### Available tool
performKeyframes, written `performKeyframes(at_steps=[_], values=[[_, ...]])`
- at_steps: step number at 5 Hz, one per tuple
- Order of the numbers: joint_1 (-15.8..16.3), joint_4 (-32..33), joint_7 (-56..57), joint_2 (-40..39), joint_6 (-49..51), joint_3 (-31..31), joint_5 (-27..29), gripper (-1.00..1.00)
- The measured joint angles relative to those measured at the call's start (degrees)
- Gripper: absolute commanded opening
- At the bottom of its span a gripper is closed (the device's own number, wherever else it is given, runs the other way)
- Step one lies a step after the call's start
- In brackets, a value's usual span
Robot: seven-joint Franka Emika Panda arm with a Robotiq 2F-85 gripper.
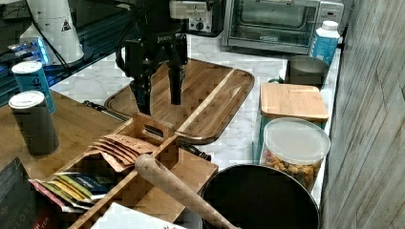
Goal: Open the drawer.
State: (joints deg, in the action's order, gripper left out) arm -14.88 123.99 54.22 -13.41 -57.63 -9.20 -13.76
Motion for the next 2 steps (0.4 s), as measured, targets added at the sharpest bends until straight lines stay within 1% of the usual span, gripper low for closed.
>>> performKeyframes(at_steps=[1,2], values=[[0.24,1.12,-3.58,-0.12,-0.06,0.00,-0.95,1.00],[0.08,1.23,-6.99,-1.43,-4.08,-0.07,-0.95,1.00]])
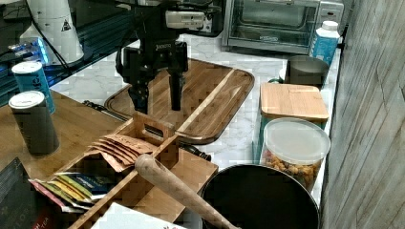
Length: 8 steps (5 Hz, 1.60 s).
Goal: Open the drawer.
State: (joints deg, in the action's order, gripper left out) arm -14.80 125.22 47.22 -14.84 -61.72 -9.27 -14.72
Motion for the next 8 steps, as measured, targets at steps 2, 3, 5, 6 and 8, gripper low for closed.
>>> performKeyframes(at_steps=[2,3,5,6,8], values=[[-0.46,0.11,0.53,-4.50,-5.71,-0.01,0.01,1.00],[-1.20,0.67,0.48,-4.78,-6.83,-0.01,0.01,1.00],[-2.73,0.56,5.04,-6.31,-1.68,0.66,5.90,1.00],[-5.83,0.34,13.04,-7.20,-0.17,3.58,11.33,1.00],[-6.69,0.45,12.48,-6.76,0.11,4.61,15.13,1.00]])
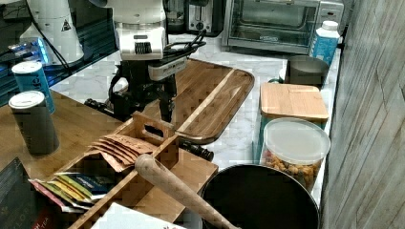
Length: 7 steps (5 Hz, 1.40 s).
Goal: Open the drawer.
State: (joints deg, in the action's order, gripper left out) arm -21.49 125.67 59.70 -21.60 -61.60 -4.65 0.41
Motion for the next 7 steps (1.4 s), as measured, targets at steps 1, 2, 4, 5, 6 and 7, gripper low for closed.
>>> performKeyframes(at_steps=[1,2,4,5,6,7], values=[[0.84,0.45,-2.13,0.43,0.00,0.01,0.00,1.00],[2.35,1.01,-4.67,0.80,0.06,-0.03,-0.01,1.00],[7.54,3.92,-10.55,2.88,-0.78,0.08,-0.01,1.00],[8.53,5.82,-10.55,4.22,-2.13,2.74,0.02,1.00],[9.43,7.50,-10.55,5.51,-2.24,5.12,0.06,1.00],[9.48,7.50,-10.55,5.34,-3.13,7.31,2.42,1.00]])
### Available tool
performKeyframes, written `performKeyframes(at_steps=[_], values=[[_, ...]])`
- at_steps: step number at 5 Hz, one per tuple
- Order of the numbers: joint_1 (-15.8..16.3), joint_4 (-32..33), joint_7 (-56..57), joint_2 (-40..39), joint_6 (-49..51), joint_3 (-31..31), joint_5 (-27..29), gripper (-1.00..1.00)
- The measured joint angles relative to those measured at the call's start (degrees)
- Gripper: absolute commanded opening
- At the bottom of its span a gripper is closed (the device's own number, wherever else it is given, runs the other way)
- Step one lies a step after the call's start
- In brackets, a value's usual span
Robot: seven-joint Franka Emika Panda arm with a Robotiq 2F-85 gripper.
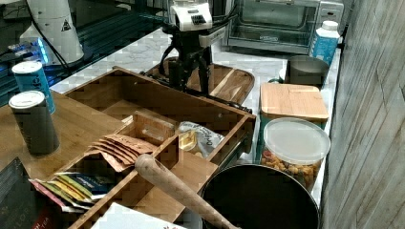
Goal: Open the drawer.
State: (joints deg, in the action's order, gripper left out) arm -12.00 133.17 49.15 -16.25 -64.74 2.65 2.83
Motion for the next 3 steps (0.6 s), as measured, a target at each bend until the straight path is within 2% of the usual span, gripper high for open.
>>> performKeyframes(at_steps=[1,2,3], values=[[0.38,0.00,-0.78,0.11,0.39,1.25,0.27,1.00],[1.45,0.00,-7.95,0.07,-0.28,1.35,-0.97,1.00],[2.76,0.11,-14.74,0.07,-0.34,0.53,-5.17,1.00]])
